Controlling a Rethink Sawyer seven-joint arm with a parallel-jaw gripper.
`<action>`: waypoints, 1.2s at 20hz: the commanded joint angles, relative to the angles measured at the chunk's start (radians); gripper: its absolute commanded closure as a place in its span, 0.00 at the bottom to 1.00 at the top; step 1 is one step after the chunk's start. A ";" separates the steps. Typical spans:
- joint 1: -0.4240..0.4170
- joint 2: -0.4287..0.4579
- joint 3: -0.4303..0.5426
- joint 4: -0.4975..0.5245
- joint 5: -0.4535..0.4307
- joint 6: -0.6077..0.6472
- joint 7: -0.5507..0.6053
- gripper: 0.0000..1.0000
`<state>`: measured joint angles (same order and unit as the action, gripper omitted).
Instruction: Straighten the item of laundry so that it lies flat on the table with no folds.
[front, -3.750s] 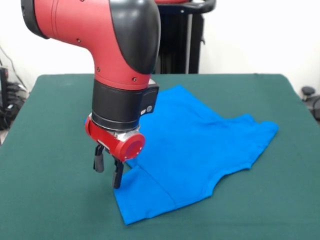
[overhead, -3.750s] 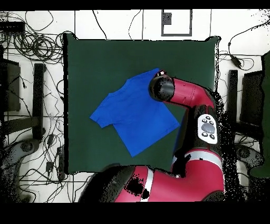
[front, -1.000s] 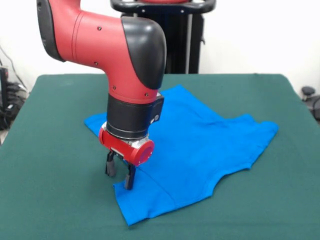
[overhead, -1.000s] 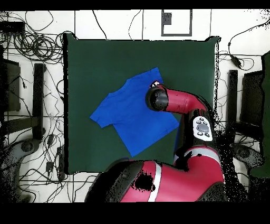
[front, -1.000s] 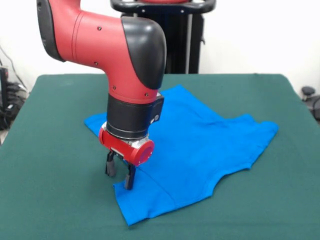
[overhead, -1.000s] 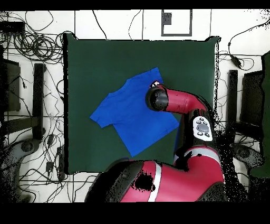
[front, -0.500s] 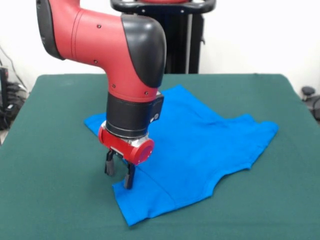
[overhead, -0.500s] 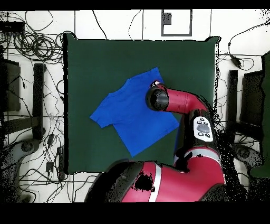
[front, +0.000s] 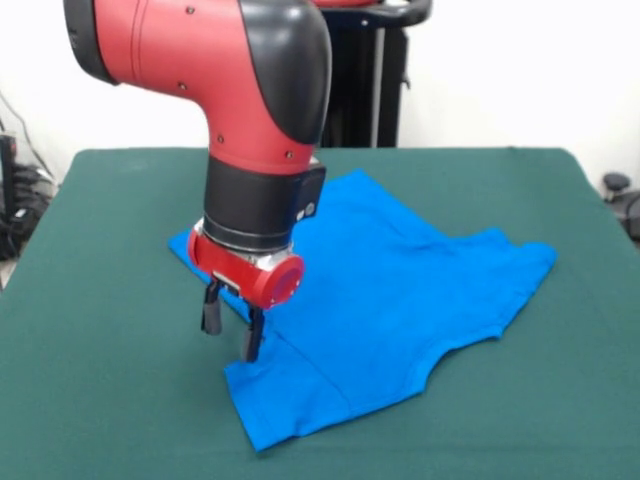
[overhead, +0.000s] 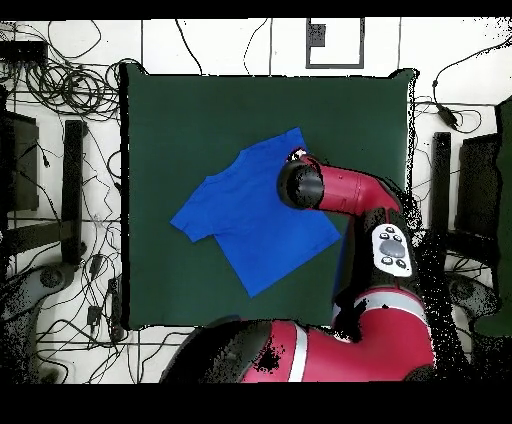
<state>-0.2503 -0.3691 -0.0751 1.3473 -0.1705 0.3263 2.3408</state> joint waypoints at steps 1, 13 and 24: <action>0.030 -0.044 0.082 0.116 0.002 0.154 -0.009 0.00; 0.068 -0.116 0.105 0.277 0.077 0.082 0.138 0.00; 0.130 -0.166 0.073 0.370 0.167 0.041 0.204 0.00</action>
<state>-0.1662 -0.5387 -0.0693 1.5680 -0.0706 0.3591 2.3408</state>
